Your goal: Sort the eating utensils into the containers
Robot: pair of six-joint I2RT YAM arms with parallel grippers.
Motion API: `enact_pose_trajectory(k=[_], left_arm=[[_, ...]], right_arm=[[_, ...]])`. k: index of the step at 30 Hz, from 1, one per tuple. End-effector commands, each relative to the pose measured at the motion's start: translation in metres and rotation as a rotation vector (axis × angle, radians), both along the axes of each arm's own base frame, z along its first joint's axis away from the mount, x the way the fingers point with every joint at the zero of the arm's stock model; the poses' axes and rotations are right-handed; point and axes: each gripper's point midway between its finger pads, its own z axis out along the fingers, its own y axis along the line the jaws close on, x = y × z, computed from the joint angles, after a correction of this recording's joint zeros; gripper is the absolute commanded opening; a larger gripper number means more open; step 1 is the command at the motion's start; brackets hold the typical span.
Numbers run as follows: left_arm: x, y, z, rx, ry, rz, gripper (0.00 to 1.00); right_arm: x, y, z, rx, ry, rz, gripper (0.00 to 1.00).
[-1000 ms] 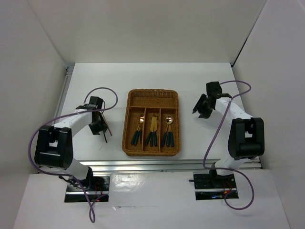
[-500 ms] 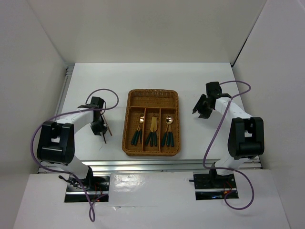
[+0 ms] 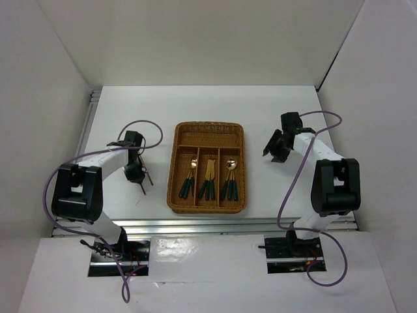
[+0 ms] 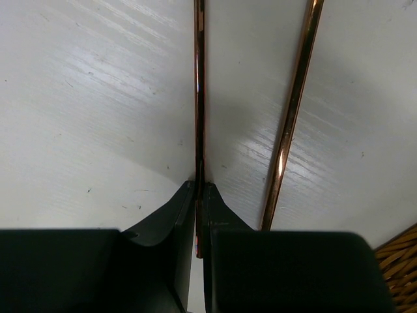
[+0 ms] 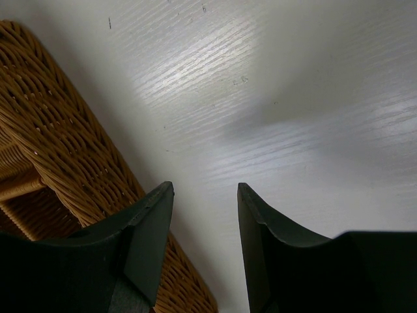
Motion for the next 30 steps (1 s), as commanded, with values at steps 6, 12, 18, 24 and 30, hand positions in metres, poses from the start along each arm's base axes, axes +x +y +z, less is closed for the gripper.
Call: enact_pose_trajectory(k=[6, 12, 18, 24, 30], left_arm=[[0.020, -0.012, 0.047, -0.016, -0.090, -0.063, 0.15], [0.038, -0.050, 0.106, -0.083, -0.231, -0.218, 0.15], [0.040, -0.111, 0.144, -0.251, -0.336, -0.425, 0.15], [0.037, -0.163, 0.171, -0.368, -0.438, -0.584, 0.16], [0.032, -0.194, 0.174, -0.425, -0.457, -0.670, 0.16]], right_arm=[[0.033, 0.011, 0.039, 0.053, -0.142, 0.044, 0.52], [0.058, 0.044, 0.095, 0.125, -0.346, 0.188, 0.52], [0.065, 0.105, 0.138, 0.254, -0.505, 0.378, 0.52], [0.050, 0.167, 0.165, 0.388, -0.613, 0.548, 0.55], [0.032, 0.222, 0.173, 0.430, -0.670, 0.653, 0.62]])
